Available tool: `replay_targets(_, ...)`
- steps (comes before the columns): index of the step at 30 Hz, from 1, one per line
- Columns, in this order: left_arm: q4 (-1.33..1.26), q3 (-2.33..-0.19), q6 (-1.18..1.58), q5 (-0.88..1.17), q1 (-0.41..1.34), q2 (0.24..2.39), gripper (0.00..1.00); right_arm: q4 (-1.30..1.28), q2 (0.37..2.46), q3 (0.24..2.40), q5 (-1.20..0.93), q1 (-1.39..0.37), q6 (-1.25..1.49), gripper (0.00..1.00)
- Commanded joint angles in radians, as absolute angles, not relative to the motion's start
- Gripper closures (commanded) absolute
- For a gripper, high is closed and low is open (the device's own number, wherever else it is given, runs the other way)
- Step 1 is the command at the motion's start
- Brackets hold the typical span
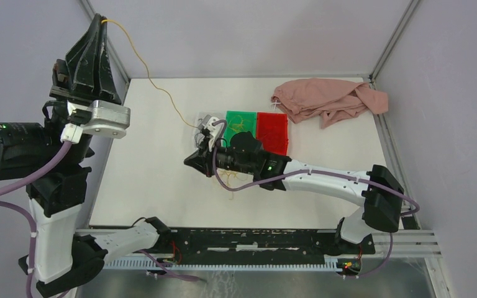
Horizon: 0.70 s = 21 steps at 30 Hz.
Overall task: Untangle the cables
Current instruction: Untie the cable.
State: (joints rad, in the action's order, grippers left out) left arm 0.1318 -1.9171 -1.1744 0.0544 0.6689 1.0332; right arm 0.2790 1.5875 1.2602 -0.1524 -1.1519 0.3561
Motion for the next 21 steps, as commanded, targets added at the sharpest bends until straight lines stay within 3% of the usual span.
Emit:
replay_targets(1, 0.189, -1.872, -1.053, 0.036, 0.666, 1.002, 0.97, 0.307, 1.512, 1.213, -0.074, -1.152, 0.328, 0.98)
replay_targets(3, 0.226, -1.813, -1.018, 0.036, 0.666, 0.975, 0.97, 0.281, 1.485, 1.216, -0.079, -1.152, 0.315, 0.98)
replay_targets(4, 0.232, -1.779, -1.005, 0.036, 0.666, 0.963, 0.97, 0.256, 1.472, 1.218, -0.081, -1.152, 0.307, 0.92)
replay_targets(6, 0.233, -1.731, -0.994, 0.041, 0.665, 0.940, 0.97, 0.196, 1.444, 1.219, -0.068, -1.153, 0.304, 0.63)
replay_targets(10, 0.217, -1.715, -0.972, 0.048, 0.666, 0.942, 0.97, 0.143, 1.368, 1.160, 0.009, -1.152, 0.291, 0.45)
replay_targets(13, 0.211, -1.721, -0.961, 0.068, 0.665, 0.952, 0.97, 0.128, 1.361, 1.120, 0.058, -1.152, 0.288, 0.37)
replay_targets(21, 0.208, -1.720, -0.946, 0.079, 0.667, 0.954, 0.97, 0.059, 1.459, 1.152, 0.033, -1.154, 0.320, 0.33)
